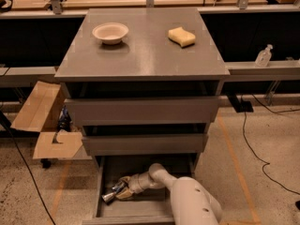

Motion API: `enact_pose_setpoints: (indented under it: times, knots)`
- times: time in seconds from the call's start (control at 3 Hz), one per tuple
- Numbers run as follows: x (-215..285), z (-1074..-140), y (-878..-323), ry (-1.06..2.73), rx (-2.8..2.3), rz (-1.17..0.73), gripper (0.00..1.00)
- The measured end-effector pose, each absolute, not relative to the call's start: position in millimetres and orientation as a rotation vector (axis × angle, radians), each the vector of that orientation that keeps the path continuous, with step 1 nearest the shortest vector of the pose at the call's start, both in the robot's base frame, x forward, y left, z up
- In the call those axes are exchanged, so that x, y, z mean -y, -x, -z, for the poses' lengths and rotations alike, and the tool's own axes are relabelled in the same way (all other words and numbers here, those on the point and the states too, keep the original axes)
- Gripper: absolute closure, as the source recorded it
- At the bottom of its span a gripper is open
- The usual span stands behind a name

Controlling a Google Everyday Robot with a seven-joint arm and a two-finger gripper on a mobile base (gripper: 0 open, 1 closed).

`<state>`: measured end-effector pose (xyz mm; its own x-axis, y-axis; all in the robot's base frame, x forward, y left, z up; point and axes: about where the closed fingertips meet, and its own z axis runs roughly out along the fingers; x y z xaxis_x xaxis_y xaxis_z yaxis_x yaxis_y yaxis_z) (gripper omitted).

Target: Pick redbull can from bottom drawer and place on counter

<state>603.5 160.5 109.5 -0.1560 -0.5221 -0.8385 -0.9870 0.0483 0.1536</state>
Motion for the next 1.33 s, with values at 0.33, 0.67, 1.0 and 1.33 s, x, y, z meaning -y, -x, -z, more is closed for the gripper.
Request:
enact_pose_setpoints:
  times: [0.33,0.67,1.0,1.33]
  knots:
    - [-160.4,-109.5,-603.5,1.521,-1.741,-1.013,1.00]
    - [-160.4,-109.5,-603.5,1.521,-1.741,-1.013,1.00]
    - [-160.4,-109.5,-603.5,1.521,-1.741,-1.013,1.00]
    - [-160.4,-109.5,-603.5,1.521,-1.741,-1.013,1.00]
